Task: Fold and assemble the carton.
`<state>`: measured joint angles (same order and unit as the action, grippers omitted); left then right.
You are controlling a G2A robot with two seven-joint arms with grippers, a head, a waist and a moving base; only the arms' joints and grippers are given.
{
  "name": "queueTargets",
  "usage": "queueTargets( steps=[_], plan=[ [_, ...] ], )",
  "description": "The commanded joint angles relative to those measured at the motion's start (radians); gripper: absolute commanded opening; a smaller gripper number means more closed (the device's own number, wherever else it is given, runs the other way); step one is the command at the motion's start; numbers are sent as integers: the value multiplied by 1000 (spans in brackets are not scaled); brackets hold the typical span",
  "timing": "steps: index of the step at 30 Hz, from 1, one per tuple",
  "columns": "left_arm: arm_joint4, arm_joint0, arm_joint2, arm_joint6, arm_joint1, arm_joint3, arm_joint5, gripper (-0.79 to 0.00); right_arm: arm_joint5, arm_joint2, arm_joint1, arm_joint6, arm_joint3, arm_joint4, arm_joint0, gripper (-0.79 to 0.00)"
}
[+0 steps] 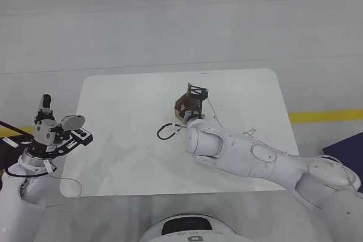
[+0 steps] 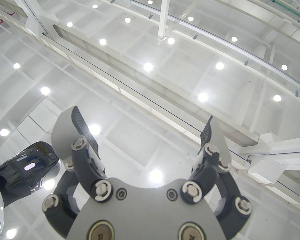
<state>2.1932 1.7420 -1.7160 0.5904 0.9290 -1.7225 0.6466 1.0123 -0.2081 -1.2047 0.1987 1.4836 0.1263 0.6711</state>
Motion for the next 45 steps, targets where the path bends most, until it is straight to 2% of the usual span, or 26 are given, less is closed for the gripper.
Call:
queueTargets(
  steps=[1, 2, 3, 4, 9, 12, 15, 17, 27, 35, 36, 37, 38, 39, 41, 45],
  plan=[
    [0, 0, 0, 0, 0, 0, 0, 0, 0, 2, -10, -11, -18, -19, 1, -551],
    [0, 0, 0, 0, 0, 0, 0, 0, 0, 0, -15, -22, -22, -24, 2, -597],
    [0, 0, 0, 0, 0, 0, 0, 0, 0, -3, -18, -30, -27, -31, 3, -776],
    [0, 0, 0, 0, 0, 0, 0, 0, 0, -5, -20, -35, -31, -42, 4, -785],
    [0, 0, 0, 0, 0, 0, 0, 0, -2, 4, -13, -103, 9, -137, -4, -785],
    [0, 0, 0, 0, 0, 0, 0, 0, -32, 1, 13, -177, 37, -203, -20, -785],
    [0, 0, 0, 0, 0, 0, 0, 0, -158, 20, 58, -264, 69, -321, -34, -785],
    [0, 0, 0, 0, 0, 0, 0, 0, -200, 19, 92, -314, 93, -391, -33, -785],
    [0, 0, 0, 0, 0, 0, 0, 0, -220, -38, 241, -493, 266, -573, 86, -785],
    [0, 0, 0, 0, 0, 0, 0, 0, -170, -167, 327, -515, 362, -578, 220, -785],
    [0, 0, 0, 0, 0, 0, 0, 0, -158, -185, 334, -509, 376, -572, 240, -616],
    [0, 0, 0, 0, 0, 0, 0, 0, -150, -203, 341, -502, 393, -564, 259, -360],
    [0, 0, 0, 0, 0, 0, 0, 0, -152, -220, 346, -496, 412, -553, 279, -348],
    [0, 0, 0, 0, 0, 0, 0, 0, -158, -239, 352, -490, 426, -537, 300, -302],
    [0, 0, 0, 0, 0, 0, 0, 0, -189, -287, 359, -460, 456, -477, 343, 0],
    [0, 0, 0, 0, 0, 0, 0, 0, -352, -424, 373, -341, 467, -299, 440, 0]
  ],
)
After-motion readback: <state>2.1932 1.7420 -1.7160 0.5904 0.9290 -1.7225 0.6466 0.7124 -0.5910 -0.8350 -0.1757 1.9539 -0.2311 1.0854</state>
